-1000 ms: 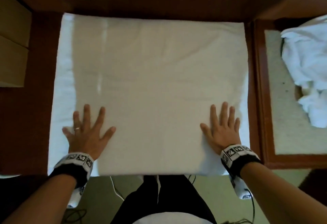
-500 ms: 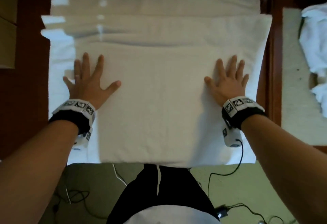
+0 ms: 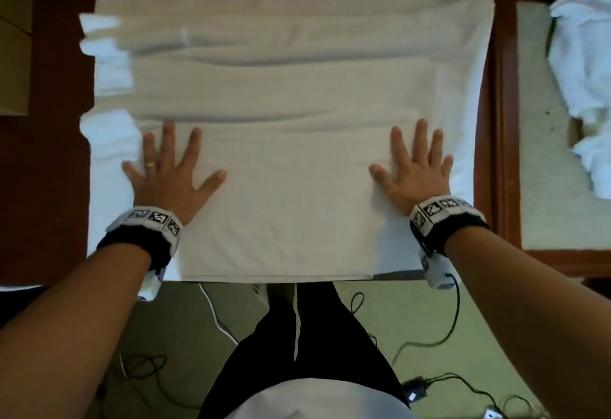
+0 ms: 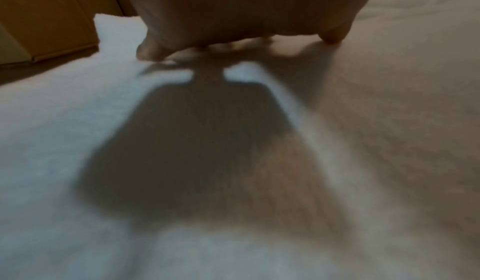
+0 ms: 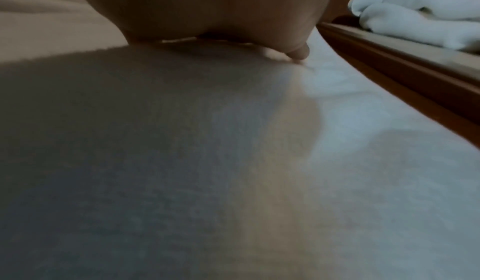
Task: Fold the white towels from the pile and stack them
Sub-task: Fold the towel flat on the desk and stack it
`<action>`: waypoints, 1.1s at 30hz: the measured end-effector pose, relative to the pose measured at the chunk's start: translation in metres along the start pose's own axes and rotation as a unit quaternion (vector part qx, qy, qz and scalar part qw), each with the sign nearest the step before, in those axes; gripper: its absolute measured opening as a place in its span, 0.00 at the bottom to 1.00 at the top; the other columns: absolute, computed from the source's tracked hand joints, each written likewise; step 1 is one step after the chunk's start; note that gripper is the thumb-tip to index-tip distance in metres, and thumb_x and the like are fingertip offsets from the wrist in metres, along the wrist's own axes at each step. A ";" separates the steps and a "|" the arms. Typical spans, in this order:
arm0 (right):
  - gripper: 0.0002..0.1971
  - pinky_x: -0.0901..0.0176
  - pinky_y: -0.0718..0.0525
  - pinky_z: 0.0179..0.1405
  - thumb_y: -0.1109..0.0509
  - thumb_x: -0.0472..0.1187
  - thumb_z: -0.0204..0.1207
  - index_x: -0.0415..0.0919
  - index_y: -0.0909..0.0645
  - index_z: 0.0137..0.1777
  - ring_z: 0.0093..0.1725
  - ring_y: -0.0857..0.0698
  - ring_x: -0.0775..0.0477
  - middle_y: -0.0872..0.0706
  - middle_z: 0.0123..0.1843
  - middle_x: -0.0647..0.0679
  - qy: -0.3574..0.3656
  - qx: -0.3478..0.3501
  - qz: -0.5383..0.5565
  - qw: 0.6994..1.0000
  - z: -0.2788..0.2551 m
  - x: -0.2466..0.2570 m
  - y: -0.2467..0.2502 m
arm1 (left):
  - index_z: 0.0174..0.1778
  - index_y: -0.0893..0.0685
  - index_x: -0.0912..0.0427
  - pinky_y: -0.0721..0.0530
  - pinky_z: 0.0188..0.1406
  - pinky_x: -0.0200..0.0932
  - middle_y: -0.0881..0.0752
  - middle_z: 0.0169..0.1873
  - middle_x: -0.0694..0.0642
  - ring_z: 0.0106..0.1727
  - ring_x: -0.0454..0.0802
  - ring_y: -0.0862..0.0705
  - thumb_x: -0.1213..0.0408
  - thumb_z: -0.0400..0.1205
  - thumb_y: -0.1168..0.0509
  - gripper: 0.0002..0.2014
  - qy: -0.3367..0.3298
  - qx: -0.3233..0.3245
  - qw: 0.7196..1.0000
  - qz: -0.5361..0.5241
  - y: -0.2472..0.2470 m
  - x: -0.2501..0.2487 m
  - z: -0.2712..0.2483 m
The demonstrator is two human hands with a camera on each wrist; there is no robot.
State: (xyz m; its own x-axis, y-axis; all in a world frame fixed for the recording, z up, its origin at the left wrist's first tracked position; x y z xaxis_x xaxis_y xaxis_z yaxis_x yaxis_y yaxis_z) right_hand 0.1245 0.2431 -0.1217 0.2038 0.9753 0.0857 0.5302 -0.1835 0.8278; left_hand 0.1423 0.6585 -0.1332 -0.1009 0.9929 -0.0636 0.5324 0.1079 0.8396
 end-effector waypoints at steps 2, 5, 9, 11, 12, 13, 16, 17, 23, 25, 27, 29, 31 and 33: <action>0.40 0.26 0.58 0.82 0.52 0.71 0.80 0.58 0.62 0.87 0.85 0.71 0.35 0.73 0.86 0.46 -0.004 -0.023 -0.001 1.000 -0.010 0.005 0.000 | 0.86 0.64 0.35 0.57 0.80 0.78 0.68 0.87 0.48 0.88 0.58 0.63 0.25 0.78 0.58 0.42 -0.012 -0.023 1.000 -0.015 -0.002 0.004 -0.015; 0.39 0.27 0.56 0.83 0.53 0.71 0.81 0.57 0.61 0.87 0.85 0.69 0.34 0.73 0.87 0.45 0.025 -0.056 -0.013 0.998 -0.052 0.017 -0.022 | 0.87 0.63 0.39 0.54 0.80 0.77 0.65 0.88 0.51 0.88 0.57 0.60 0.26 0.81 0.63 0.40 -0.022 -0.048 0.999 -0.010 -0.028 0.026 -0.063; 0.38 0.24 0.56 0.81 0.58 0.74 0.80 0.64 0.69 0.84 0.84 0.73 0.34 0.80 0.84 0.51 0.051 -0.005 -0.032 0.998 -0.104 0.015 -0.066 | 0.88 0.61 0.44 0.53 0.82 0.74 0.68 0.87 0.54 0.88 0.61 0.61 0.27 0.79 0.70 0.42 -0.008 0.006 1.000 0.019 -0.074 0.080 -0.121; 0.38 0.25 0.57 0.81 0.58 0.75 0.79 0.65 0.70 0.84 0.83 0.75 0.35 0.81 0.83 0.52 0.041 -0.002 -0.026 0.999 -0.106 0.013 -0.070 | 0.88 0.63 0.44 0.53 0.83 0.72 0.69 0.86 0.54 0.87 0.62 0.62 0.26 0.79 0.69 0.43 -0.017 0.004 0.999 0.030 -0.081 0.097 -0.129; 0.39 0.26 0.58 0.81 0.57 0.75 0.79 0.65 0.70 0.84 0.83 0.75 0.35 0.81 0.83 0.51 0.038 0.001 -0.022 0.999 -0.105 0.014 -0.069 | 0.88 0.63 0.44 0.54 0.84 0.71 0.68 0.87 0.55 0.87 0.62 0.62 0.26 0.79 0.69 0.43 -0.015 -0.005 0.999 0.030 -0.080 0.099 -0.128; 0.39 0.27 0.59 0.81 0.56 0.74 0.80 0.65 0.68 0.84 0.84 0.74 0.36 0.80 0.84 0.51 0.037 0.004 -0.013 0.999 -0.105 0.016 -0.067 | 0.88 0.63 0.45 0.54 0.84 0.70 0.67 0.87 0.57 0.88 0.63 0.61 0.26 0.79 0.68 0.44 -0.006 -0.017 1.000 0.022 -0.077 0.096 -0.126; 0.36 0.34 0.51 0.84 0.45 0.65 0.83 0.56 0.51 0.87 0.87 0.60 0.38 0.63 0.89 0.46 0.022 -0.054 0.077 0.995 -0.108 0.016 -0.060 | 0.88 0.60 0.46 0.56 0.85 0.67 0.64 0.88 0.56 0.88 0.61 0.62 0.26 0.78 0.66 0.44 -0.017 -0.059 0.998 -0.006 -0.070 0.070 -0.119; 0.33 0.38 0.46 0.84 0.41 0.60 0.84 0.50 0.43 0.86 0.87 0.51 0.39 0.54 0.89 0.44 0.001 -0.101 0.128 0.987 -0.112 0.010 -0.056 | 0.88 0.58 0.46 0.56 0.85 0.67 0.62 0.88 0.56 0.88 0.61 0.61 0.27 0.78 0.64 0.44 -0.043 -0.069 0.997 -0.004 -0.068 0.056 -0.118; 0.21 0.44 0.29 0.69 0.39 0.35 0.83 0.40 0.24 0.75 0.70 0.28 0.29 0.28 0.74 0.34 -0.222 -0.205 0.200 0.932 -0.143 -0.059 -0.053 | 0.89 0.50 0.44 0.55 0.83 0.71 0.56 0.89 0.55 0.88 0.63 0.56 0.30 0.80 0.60 0.41 -0.098 -0.079 0.992 -0.007 -0.083 -0.002 -0.111; 0.19 0.46 0.25 0.62 0.39 0.34 0.81 0.43 0.22 0.71 0.65 0.26 0.28 0.26 0.68 0.33 -0.265 -0.177 0.194 0.928 -0.150 -0.075 -0.059 | 0.89 0.48 0.45 0.53 0.81 0.73 0.54 0.89 0.57 0.88 0.66 0.54 0.31 0.80 0.59 0.40 -0.096 -0.098 0.991 0.001 -0.090 -0.005 -0.110; 0.14 0.55 0.27 0.52 0.37 0.34 0.80 0.38 0.21 0.65 0.61 0.23 0.28 0.25 0.63 0.32 -0.273 -0.167 0.224 0.921 -0.150 -0.084 -0.061 | 0.88 0.45 0.47 0.51 0.80 0.74 0.51 0.88 0.58 0.87 0.67 0.51 0.31 0.81 0.57 0.40 -0.096 -0.120 0.988 0.003 -0.093 -0.005 -0.110; 0.13 0.56 0.25 0.53 0.34 0.38 0.81 0.35 0.20 0.64 0.61 0.21 0.30 0.21 0.65 0.32 -0.306 -0.147 0.243 0.909 -0.147 -0.087 -0.058 | 0.88 0.43 0.47 0.50 0.80 0.74 0.50 0.88 0.58 0.87 0.67 0.50 0.32 0.81 0.56 0.40 -0.094 -0.131 0.987 0.003 -0.094 -0.005 -0.110; 0.12 0.49 0.21 0.58 0.32 0.42 0.81 0.36 0.18 0.60 0.61 0.19 0.31 0.17 0.63 0.33 -0.343 -0.142 0.240 0.897 -0.148 -0.088 -0.051 | 0.88 0.43 0.47 0.49 0.79 0.74 0.49 0.88 0.58 0.87 0.67 0.49 0.32 0.81 0.56 0.40 -0.090 -0.135 0.987 0.003 -0.095 -0.007 -0.109; 0.10 0.49 0.22 0.56 0.33 0.44 0.80 0.40 0.17 0.55 0.58 0.19 0.34 0.15 0.61 0.36 -0.344 -0.188 0.264 0.881 -0.150 -0.079 -0.031 | 0.88 0.44 0.46 0.48 0.79 0.74 0.50 0.88 0.57 0.87 0.67 0.49 0.31 0.81 0.57 0.40 -0.084 -0.133 0.988 0.009 -0.096 -0.007 -0.109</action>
State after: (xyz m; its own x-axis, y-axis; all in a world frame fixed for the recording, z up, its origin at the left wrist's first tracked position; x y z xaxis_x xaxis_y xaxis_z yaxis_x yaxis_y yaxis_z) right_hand -0.0313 0.1902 -0.0707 0.8601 0.4364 0.2643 -0.0719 -0.4092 0.9096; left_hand 0.0002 0.6360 -0.1541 0.0594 0.9913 -0.1178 0.2913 0.0957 0.9518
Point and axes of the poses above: each hand's wrist, its own z-axis towards the middle knuckle, its own y-axis out of the back of the hand, x = y × z, the point moved 2 cm from there along z, towards the middle knuckle
